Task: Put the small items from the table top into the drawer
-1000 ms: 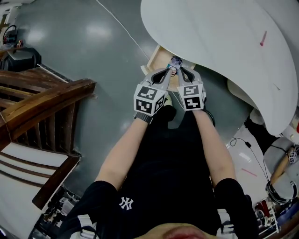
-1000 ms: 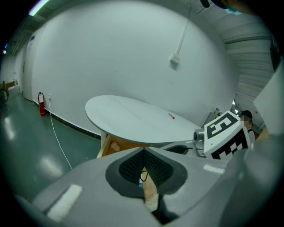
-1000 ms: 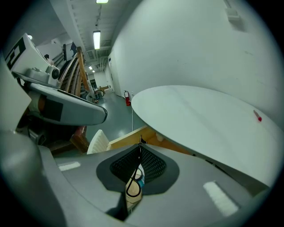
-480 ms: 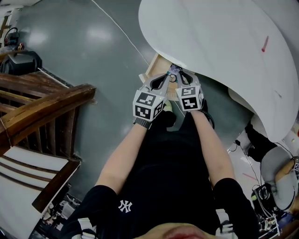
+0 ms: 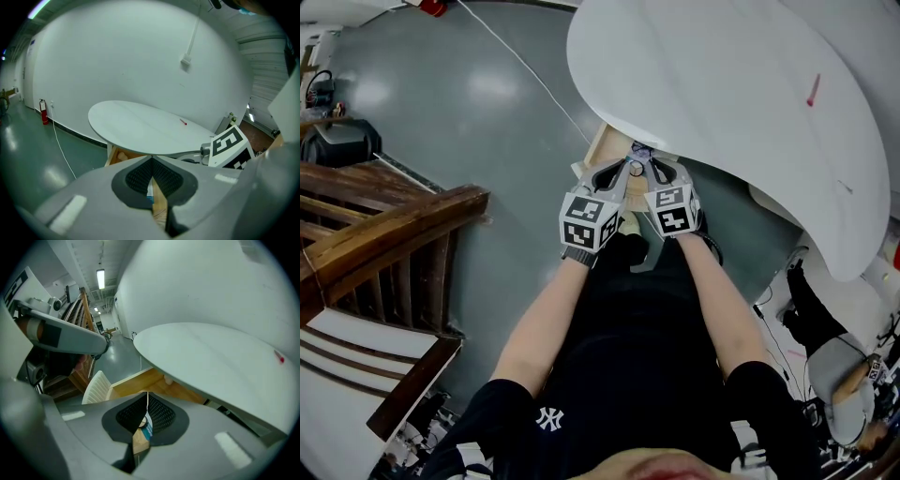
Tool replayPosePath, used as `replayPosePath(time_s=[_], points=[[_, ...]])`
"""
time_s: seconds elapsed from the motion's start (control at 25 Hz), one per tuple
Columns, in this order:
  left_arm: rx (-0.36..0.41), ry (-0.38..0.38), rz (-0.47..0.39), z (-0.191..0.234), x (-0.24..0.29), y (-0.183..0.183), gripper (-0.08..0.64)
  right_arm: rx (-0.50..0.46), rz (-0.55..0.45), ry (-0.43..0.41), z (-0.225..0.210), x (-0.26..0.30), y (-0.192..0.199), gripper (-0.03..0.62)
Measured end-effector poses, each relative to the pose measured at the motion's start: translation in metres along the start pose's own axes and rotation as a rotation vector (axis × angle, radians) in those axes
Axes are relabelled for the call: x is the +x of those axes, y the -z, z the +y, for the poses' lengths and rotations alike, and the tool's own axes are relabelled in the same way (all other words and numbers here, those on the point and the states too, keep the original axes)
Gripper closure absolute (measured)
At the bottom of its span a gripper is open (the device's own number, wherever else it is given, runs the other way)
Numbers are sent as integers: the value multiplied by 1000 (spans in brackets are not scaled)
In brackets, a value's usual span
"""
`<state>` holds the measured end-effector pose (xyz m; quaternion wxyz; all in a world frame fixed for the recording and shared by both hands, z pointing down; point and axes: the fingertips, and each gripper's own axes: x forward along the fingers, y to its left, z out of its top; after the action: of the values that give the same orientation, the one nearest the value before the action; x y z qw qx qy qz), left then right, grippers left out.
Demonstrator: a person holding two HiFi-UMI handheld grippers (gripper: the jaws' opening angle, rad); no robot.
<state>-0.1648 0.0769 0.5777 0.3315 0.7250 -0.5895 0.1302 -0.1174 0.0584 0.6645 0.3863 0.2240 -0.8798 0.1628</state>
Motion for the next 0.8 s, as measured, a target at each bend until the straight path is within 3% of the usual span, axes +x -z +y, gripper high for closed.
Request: replayPosePath(time_s=[0.36, 0.8], points=[[31, 57, -19, -33, -22, -26, 560, 25, -65, 33, 10, -65, -24, 568], [65, 148, -46, -85, -37, -69, 560, 87, -171, 110, -8, -141, -62, 568]])
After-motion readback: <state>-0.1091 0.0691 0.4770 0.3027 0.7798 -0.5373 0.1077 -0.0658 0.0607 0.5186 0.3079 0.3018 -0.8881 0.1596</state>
